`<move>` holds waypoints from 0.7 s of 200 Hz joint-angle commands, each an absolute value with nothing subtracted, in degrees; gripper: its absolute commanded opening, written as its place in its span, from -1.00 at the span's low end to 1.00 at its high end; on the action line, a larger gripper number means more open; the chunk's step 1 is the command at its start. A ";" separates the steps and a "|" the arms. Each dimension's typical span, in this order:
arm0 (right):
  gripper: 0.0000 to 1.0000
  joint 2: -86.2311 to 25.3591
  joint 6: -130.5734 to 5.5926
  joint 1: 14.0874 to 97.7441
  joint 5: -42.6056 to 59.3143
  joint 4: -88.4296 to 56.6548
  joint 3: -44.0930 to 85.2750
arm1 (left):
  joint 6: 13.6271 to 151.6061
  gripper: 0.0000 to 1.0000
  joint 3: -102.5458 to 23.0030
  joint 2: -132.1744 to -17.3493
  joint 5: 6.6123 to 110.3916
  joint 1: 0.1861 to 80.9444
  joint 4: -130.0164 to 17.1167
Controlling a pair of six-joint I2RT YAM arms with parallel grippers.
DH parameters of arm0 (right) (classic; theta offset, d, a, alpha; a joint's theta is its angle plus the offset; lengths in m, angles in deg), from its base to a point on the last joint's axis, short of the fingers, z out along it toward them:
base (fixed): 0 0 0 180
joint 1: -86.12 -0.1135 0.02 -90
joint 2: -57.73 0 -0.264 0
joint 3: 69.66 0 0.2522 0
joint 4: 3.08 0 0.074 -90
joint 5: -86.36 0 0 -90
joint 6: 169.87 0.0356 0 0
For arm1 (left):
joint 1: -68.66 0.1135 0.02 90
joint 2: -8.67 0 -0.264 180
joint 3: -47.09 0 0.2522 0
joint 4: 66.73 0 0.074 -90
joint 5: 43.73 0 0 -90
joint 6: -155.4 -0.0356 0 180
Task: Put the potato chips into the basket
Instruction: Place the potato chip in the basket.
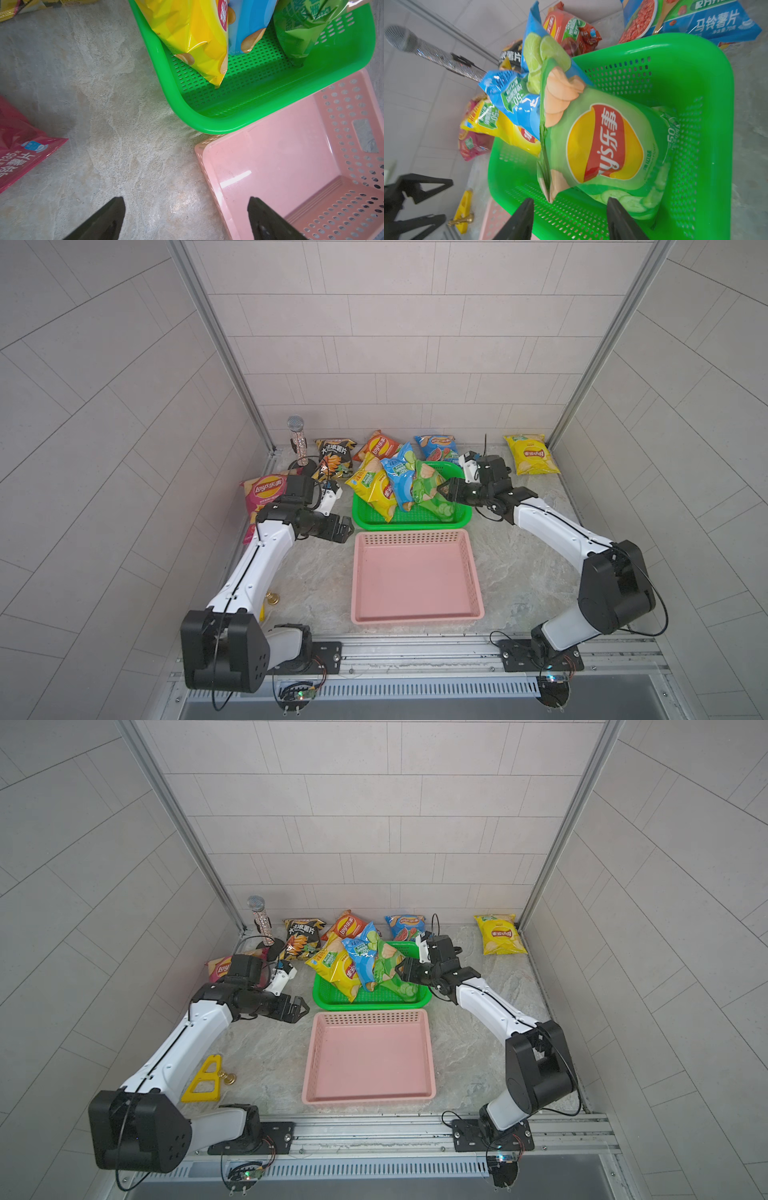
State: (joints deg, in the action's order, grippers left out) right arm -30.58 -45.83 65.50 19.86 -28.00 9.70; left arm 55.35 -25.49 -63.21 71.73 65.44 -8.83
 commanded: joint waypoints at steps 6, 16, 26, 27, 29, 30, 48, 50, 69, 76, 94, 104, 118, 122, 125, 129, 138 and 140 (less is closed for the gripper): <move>0.00 -28.17 -50.98 61.01 11.43 -36.69 11.10 | 54.85 1.00 -25.12 -62.21 71.94 65.79 -9.00; -0.11 -27.91 -51.43 59.39 9.28 -37.92 10.91 | 54.83 1.00 -25.07 -62.18 71.96 65.77 -9.02; -0.14 -28.32 -52.23 58.15 7.70 -39.22 11.07 | 54.82 1.00 -25.09 -62.29 71.87 65.76 -9.02; -0.14 -28.36 -52.34 58.07 7.57 -39.32 11.07 | 54.84 1.00 -25.10 -62.32 71.86 65.72 -9.07; -0.14 -28.55 -52.54 57.90 7.38 -39.55 11.18 | 54.78 1.00 -25.09 -62.32 71.92 65.77 -9.08; -0.14 -28.61 -52.67 57.77 7.27 -39.62 11.22 | 54.77 1.00 -25.10 -62.33 71.84 65.77 -9.09; -0.13 -30.60 -53.87 57.12 6.23 -40.57 11.64 | 54.76 1.00 -25.03 -62.41 71.81 65.79 -9.08; -0.12 -30.84 -53.99 57.14 6.32 -40.50 11.61 | 54.76 1.00 -25.03 -62.43 71.82 65.81 -9.06; -0.08 -33.00 -55.70 57.12 5.33 -40.22 12.20 | 54.76 1.00 -25.03 -62.39 71.68 65.81 -9.03; -0.07 -33.97 -56.62 57.13 4.46 -40.40 12.75 | 54.76 1.00 -25.03 -62.38 71.70 65.82 -9.05; -0.06 -36.60 -58.29 57.31 3.92 -40.61 14.64 | 54.77 1.00 -25.03 -62.47 71.67 65.78 -9.11; -0.06 -38.16 -58.67 57.40 4.15 -40.73 15.91 | 54.78 1.00 -25.03 -62.44 71.60 65.73 -9.14; -0.07 -40.39 -58.87 57.38 4.84 -40.97 17.66 | 54.84 1.00 -25.03 -62.58 71.48 65.73 -9.18; -0.07 -41.08 -58.84 57.38 5.09 -41.40 18.25 | 54.85 1.00 -25.13 -62.53 71.36 65.74 -9.11; -0.07 -41.48 -58.87 57.38 5.29 -41.71 18.79 | 54.85 1.00 -25.16 -62.58 71.33 65.77 -9.11; -0.07 -42.08 -58.96 57.39 5.58 -42.16 19.39 | 54.81 1.00 -25.06 -62.60 71.28 65.80 -9.17; -0.07 -43.44 -59.04 57.43 5.71 -42.58 20.25 | 54.85 1.00 -25.03 -62.52 71.23 65.74 -9.16; -0.07 -43.77 -59.04 57.41 5.68 -42.61 20.40 | 54.85 1.00 -25.03 -62.55 71.23 65.76 -9.12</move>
State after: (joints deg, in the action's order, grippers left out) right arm -41.45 -57.42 57.30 6.03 -40.11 17.64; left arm 55.35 -25.47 -63.21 71.64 65.44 -8.96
